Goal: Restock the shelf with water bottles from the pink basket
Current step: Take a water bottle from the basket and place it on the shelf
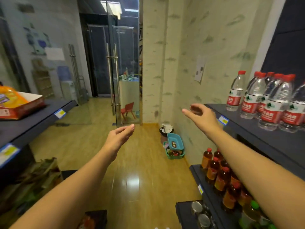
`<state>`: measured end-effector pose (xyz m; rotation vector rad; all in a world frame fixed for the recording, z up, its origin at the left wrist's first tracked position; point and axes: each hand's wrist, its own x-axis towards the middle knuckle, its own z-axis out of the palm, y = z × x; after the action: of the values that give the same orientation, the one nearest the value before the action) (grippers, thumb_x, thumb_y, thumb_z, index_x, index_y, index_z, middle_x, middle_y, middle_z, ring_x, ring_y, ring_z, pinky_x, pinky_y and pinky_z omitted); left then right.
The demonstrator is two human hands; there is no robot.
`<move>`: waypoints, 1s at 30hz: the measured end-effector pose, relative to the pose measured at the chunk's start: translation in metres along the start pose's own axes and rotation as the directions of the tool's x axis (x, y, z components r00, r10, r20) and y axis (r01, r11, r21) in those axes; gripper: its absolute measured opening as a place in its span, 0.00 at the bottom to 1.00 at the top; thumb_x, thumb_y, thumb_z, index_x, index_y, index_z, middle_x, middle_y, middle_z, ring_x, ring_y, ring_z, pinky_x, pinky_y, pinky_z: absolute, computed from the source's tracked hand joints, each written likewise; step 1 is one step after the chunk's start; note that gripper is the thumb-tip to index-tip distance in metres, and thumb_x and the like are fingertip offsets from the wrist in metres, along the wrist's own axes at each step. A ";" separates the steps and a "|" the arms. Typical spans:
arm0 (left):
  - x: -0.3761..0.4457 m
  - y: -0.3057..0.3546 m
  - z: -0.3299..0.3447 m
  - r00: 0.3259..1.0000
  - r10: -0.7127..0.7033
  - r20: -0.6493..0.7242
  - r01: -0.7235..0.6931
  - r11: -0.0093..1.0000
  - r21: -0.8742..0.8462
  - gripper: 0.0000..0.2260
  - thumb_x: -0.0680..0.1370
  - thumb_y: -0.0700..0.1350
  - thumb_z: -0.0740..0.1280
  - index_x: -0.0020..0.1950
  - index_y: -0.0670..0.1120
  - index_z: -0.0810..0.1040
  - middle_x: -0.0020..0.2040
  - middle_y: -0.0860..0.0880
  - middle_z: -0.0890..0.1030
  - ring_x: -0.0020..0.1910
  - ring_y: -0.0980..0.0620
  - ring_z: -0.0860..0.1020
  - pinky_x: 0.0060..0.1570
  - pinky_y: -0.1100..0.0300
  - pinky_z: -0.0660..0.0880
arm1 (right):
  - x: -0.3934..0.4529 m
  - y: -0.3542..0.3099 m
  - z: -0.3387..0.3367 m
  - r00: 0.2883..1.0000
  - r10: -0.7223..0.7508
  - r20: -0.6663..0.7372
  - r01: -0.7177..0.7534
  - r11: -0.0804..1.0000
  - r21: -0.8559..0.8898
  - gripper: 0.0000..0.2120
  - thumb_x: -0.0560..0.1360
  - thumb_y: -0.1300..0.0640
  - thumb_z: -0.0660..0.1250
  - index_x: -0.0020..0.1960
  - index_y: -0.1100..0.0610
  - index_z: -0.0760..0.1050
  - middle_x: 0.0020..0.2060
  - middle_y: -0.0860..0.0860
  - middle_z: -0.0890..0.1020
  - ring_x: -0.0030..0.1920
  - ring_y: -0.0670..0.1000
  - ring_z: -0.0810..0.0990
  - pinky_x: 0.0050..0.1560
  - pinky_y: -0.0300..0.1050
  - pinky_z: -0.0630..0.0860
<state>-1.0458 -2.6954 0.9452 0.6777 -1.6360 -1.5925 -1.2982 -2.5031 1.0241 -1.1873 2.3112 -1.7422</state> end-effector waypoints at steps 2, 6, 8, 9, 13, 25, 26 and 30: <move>-0.004 -0.008 -0.018 0.999 -0.024 -0.028 0.024 0.999 0.028 0.35 0.58 0.70 0.80 0.56 0.49 0.86 0.57 0.47 0.87 0.61 0.48 0.83 0.68 0.53 0.76 | -0.005 0.010 0.031 0.995 0.036 0.090 -0.038 0.999 0.027 0.30 0.71 0.45 0.77 0.68 0.57 0.76 0.61 0.52 0.81 0.60 0.49 0.80 0.62 0.43 0.75; -0.008 -0.021 -0.051 0.995 -0.044 -0.093 0.051 0.996 0.076 0.43 0.55 0.75 0.77 0.60 0.48 0.85 0.56 0.51 0.88 0.60 0.52 0.83 0.65 0.55 0.76 | -0.014 0.024 0.075 0.971 0.101 0.216 -0.102 0.995 -0.007 0.33 0.68 0.39 0.77 0.68 0.54 0.77 0.61 0.50 0.81 0.61 0.50 0.80 0.64 0.47 0.76; -0.007 -0.024 -0.063 0.991 -0.049 -0.122 0.061 0.994 0.092 0.45 0.51 0.78 0.76 0.58 0.50 0.86 0.55 0.51 0.88 0.60 0.52 0.83 0.62 0.57 0.76 | -0.019 0.027 0.089 0.958 0.119 0.262 -0.117 0.993 -0.023 0.43 0.62 0.29 0.75 0.68 0.53 0.77 0.62 0.49 0.81 0.58 0.52 0.82 0.63 0.49 0.77; -0.006 -0.024 -0.067 0.990 -0.052 -0.132 0.065 0.993 0.095 0.46 0.50 0.78 0.76 0.58 0.50 0.86 0.55 0.51 0.88 0.60 0.52 0.83 0.62 0.57 0.76 | -0.021 0.028 0.094 0.955 0.127 0.267 -0.126 0.992 -0.022 0.49 0.56 0.23 0.73 0.68 0.52 0.76 0.62 0.48 0.81 0.56 0.54 0.84 0.63 0.51 0.79; 0.000 -0.024 -0.071 0.983 -0.057 -0.175 0.069 0.995 0.067 0.47 0.47 0.79 0.76 0.55 0.49 0.87 0.53 0.51 0.88 0.58 0.51 0.84 0.61 0.55 0.76 | -0.022 0.030 0.105 0.947 0.133 0.293 -0.138 0.990 -0.004 0.46 0.59 0.27 0.74 0.69 0.53 0.76 0.62 0.48 0.80 0.59 0.49 0.81 0.64 0.47 0.78; 0.007 -0.015 -0.056 0.993 -0.066 -0.103 0.073 0.995 0.065 0.42 0.48 0.79 0.75 0.51 0.51 0.86 0.53 0.54 0.88 0.59 0.53 0.83 0.63 0.56 0.74 | -0.025 0.046 0.082 0.938 0.188 0.293 -0.200 0.980 0.012 0.62 0.45 0.17 0.69 0.70 0.52 0.74 0.62 0.47 0.79 0.61 0.45 0.79 0.65 0.47 0.77; 0.007 -0.015 -0.054 0.993 -0.071 -0.094 0.077 0.995 0.064 0.42 0.48 0.79 0.75 0.51 0.52 0.86 0.54 0.53 0.87 0.59 0.53 0.83 0.63 0.56 0.74 | -0.026 0.047 0.080 0.940 0.188 0.285 -0.197 0.980 0.005 0.62 0.44 0.17 0.69 0.70 0.52 0.74 0.62 0.47 0.80 0.61 0.45 0.79 0.65 0.46 0.77; 0.008 -0.017 -0.047 0.992 -0.091 -0.085 0.096 0.994 0.052 0.44 0.47 0.79 0.76 0.51 0.49 0.85 0.55 0.51 0.87 0.60 0.51 0.83 0.68 0.54 0.73 | -0.030 0.048 0.073 0.940 0.213 0.267 -0.218 0.976 -0.012 0.65 0.42 0.16 0.68 0.70 0.54 0.74 0.62 0.48 0.80 0.59 0.45 0.80 0.61 0.42 0.78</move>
<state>-1.0149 -2.7309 0.9271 0.8497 -1.6137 -1.5675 -1.2721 -2.5418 0.9439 -1.0447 2.1684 -1.4291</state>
